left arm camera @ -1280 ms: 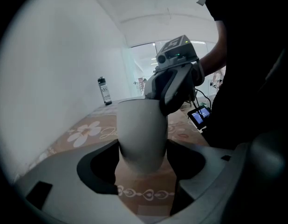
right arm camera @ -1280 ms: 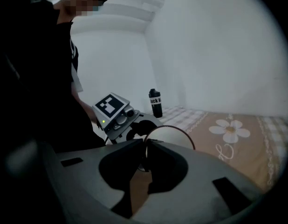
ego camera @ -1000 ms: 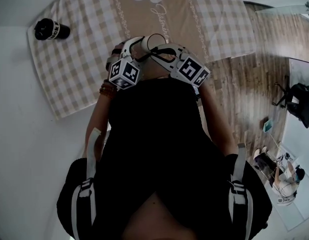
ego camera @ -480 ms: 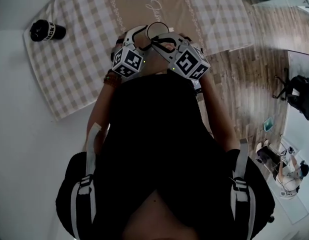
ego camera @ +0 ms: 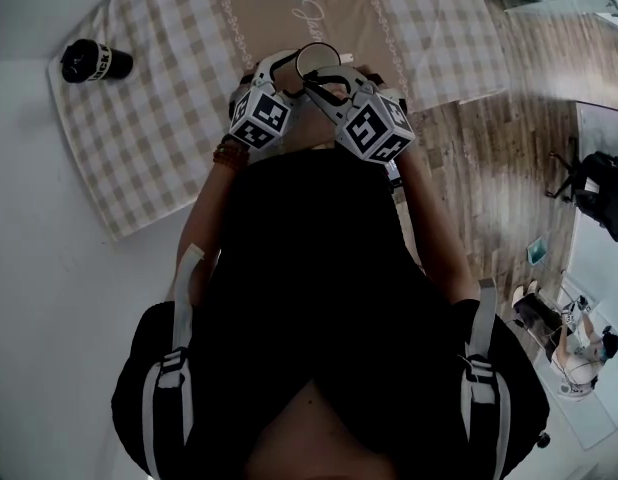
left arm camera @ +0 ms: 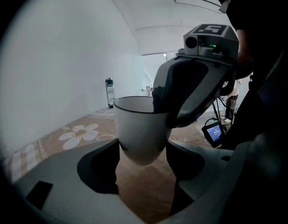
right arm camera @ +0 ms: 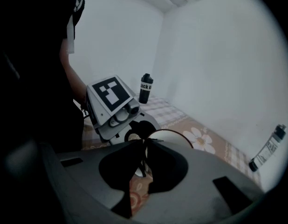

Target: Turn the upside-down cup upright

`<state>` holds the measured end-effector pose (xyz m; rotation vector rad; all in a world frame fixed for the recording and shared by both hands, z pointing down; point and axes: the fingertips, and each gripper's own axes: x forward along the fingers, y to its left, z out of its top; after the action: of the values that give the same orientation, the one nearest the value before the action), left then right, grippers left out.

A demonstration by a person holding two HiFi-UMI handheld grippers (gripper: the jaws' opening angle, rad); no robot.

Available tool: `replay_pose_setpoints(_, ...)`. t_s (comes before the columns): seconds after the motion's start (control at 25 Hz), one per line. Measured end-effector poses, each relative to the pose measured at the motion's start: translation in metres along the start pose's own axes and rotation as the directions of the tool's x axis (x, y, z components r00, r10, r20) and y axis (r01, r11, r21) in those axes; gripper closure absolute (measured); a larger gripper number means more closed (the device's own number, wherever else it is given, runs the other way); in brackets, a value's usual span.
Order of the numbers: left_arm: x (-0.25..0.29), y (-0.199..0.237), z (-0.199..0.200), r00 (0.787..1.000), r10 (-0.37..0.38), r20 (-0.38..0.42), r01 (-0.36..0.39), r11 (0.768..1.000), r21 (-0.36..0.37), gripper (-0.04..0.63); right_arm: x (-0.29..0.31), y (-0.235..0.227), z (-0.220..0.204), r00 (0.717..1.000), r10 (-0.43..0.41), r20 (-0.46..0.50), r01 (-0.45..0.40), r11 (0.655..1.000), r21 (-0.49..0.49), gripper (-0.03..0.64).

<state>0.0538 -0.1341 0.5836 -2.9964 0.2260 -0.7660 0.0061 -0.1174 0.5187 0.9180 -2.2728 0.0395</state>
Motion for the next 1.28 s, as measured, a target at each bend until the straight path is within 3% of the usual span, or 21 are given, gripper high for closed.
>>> replay_pose_setpoints(0.68,0.005,-0.004,-0.031,0.995,-0.050,-0.088,0.044,0.997,-0.069,0.272,0.022,0.008,-0.016,0.995,0.091,-0.048,-0.089,0.995,0.045,0.588)
replay_pose_setpoints(1.28,0.006,-0.003,-0.033,0.994,-0.065,-0.084,0.055,0.992,-0.114,0.265,0.023,0.007,-0.019,0.992,0.124,-0.028,-0.120,0.986,0.115,0.586)
